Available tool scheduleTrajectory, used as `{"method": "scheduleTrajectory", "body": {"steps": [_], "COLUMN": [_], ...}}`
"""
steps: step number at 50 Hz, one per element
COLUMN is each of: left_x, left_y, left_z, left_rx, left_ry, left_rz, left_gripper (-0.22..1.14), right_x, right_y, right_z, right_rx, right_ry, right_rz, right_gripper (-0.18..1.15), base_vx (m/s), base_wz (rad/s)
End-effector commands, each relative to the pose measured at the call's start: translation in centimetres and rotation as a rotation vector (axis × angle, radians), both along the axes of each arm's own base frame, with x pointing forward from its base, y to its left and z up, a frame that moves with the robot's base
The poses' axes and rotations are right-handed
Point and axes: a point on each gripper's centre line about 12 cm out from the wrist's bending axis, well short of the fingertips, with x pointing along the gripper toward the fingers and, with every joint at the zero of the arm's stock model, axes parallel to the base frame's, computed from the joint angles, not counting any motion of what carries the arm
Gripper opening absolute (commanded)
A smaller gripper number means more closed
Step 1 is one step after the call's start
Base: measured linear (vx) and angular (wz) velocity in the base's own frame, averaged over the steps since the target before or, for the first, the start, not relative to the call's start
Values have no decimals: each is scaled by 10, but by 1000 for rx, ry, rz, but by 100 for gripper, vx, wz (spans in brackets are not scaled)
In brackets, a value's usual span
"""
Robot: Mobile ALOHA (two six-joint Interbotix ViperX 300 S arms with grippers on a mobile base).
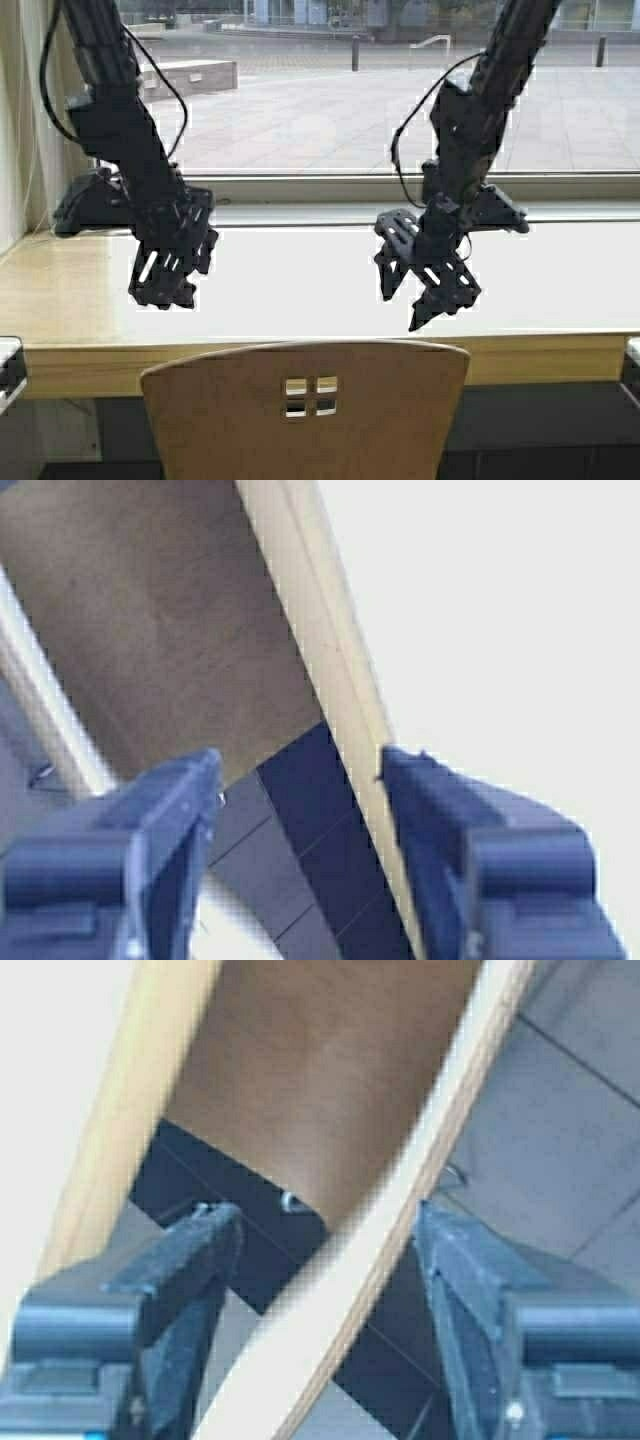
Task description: Push the chairs under the table
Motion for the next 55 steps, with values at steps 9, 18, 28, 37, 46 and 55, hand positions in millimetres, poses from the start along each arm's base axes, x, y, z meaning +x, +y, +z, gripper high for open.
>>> {"method": "scheduleTrajectory", "body": {"steps": [9,18,28,37,46,55], "left_x": [-25,-54,-69,-72,-81,-80], "left_y": [-12,-29,-22,-22,-25,-32], "left_z": [39,31,24,16,10,12], "left_rx": [27,86,126,153,167,157], "left_ry": [-84,-92,-99,-97,-80,-91], "left_rz": [-133,-275,-305,-354,-426,-437], "left_gripper": [84,83,76,68,67,67], "right_x": [-18,-29,-37,-43,-54,-43], "right_y": [-8,-3,-3,2,11,5], "right_z": [56,52,44,41,43,44], "right_rx": [-47,-121,-147,-156,-150,-157], "right_ry": [-124,-147,-136,-135,-135,-150], "right_rz": [61,209,228,246,266,255], "right_gripper": [87,87,86,86,86,86], "base_vx": [-6,-6,-13,-22,-24,-28], "base_wz": [16,30,46,44,32,24]}}
